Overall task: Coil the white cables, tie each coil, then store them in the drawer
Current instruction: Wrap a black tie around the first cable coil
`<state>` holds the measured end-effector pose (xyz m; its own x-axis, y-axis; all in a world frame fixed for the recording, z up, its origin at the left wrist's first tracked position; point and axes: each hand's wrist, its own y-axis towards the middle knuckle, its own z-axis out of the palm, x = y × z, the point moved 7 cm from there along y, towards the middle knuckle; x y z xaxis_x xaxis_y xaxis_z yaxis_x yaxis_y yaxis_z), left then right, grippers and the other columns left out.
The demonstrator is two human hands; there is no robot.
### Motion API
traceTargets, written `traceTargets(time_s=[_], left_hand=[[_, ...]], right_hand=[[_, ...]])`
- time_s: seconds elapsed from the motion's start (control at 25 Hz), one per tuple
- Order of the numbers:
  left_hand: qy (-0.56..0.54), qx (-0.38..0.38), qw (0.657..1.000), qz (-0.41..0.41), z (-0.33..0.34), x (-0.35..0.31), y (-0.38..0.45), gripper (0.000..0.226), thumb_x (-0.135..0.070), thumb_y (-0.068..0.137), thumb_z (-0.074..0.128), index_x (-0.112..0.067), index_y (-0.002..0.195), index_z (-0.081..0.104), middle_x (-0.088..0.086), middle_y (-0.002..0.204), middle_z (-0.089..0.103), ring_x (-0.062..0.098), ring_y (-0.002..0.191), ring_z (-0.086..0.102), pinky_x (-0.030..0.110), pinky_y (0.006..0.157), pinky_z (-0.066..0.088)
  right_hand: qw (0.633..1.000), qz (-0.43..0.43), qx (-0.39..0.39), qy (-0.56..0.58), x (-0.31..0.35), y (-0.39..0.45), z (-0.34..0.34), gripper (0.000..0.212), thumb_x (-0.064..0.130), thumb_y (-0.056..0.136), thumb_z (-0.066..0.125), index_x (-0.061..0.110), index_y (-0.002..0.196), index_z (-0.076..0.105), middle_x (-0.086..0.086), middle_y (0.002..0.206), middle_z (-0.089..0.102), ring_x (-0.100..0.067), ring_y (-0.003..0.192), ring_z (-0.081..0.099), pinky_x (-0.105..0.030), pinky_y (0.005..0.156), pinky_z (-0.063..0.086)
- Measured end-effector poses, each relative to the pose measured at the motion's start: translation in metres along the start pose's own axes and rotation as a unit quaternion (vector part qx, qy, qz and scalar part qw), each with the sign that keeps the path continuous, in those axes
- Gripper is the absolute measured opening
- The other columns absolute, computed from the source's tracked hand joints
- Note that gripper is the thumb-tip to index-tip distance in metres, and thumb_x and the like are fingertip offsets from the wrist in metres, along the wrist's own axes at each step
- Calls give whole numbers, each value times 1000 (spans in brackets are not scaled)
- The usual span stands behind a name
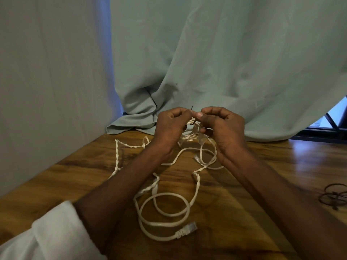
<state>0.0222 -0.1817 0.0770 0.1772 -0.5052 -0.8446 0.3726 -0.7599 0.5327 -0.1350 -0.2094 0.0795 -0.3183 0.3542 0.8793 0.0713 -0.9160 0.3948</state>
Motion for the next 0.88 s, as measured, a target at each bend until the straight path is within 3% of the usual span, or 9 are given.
traceTargets(time_s=[0.12, 0.28, 0.36, 0.48, 0.6, 0.76, 0.88], left_hand=[[11, -8, 1000, -9, -1, 4, 1, 13, -19, 93, 72, -11, 90, 82, 9, 80, 73, 4, 68, 57, 16, 58, 47], [-27, -6, 999, -41, 0, 9, -2, 14, -14, 94, 68, -9, 85, 78, -2, 67, 64, 2, 56, 50, 17, 53, 44], [-50, -3, 997, -61, 1, 8, -5, 16, -14, 96, 66, -10, 84, 76, -2, 66, 64, 1, 52, 51, 18, 53, 43], [-94, 14, 993, -76, 3, 4, -8, 14, -12, 96, 64, -8, 87, 74, -3, 64, 65, 1, 48, 52, 19, 50, 43], [-141, 27, 986, -83, 6, 2, -9, 13, -12, 94, 64, -5, 90, 75, 2, 65, 64, 5, 45, 45, 19, 47, 41], [-29, 4, 998, -50, 6, 10, -6, 23, -19, 99, 66, 1, 90, 73, 14, 65, 60, 11, 48, 49, 22, 45, 42], [-46, 2, 998, -41, 9, 13, -7, 27, -20, 101, 65, 4, 88, 69, 24, 67, 57, 13, 47, 46, 22, 43, 37]], right_hand=[[999, 33, 2, 14, -6, 2, -1, 16, 1, 79, 85, 3, 93, 78, -17, 90, 79, -15, 64, 68, -36, 73, 61], [999, 45, 7, 28, -7, 3, 0, 16, 0, 80, 84, 2, 95, 79, -17, 88, 79, -14, 62, 70, -36, 76, 61], [999, 38, 13, 25, -5, 3, 0, 18, 0, 80, 84, 5, 96, 79, -14, 88, 80, -17, 68, 72, -32, 72, 61], [1000, 22, 11, 5, 2, 3, -1, 18, 2, 80, 85, 5, 96, 78, -9, 81, 79, -14, 60, 68, -27, 62, 58], [1000, 5, -6, -3, 8, 4, -6, 16, 2, 79, 85, 4, 93, 79, -7, 75, 78, -13, 55, 65, -26, 58, 58], [991, -92, -7, -96, 16, -1, -3, 13, 9, 79, 87, 10, 91, 82, -4, 80, 80, -19, 75, 78, -32, 71, 63], [991, -95, 9, -94, 14, -3, 3, 12, 9, 81, 86, 10, 92, 82, -4, 81, 80, -20, 78, 78, -31, 71, 63]])
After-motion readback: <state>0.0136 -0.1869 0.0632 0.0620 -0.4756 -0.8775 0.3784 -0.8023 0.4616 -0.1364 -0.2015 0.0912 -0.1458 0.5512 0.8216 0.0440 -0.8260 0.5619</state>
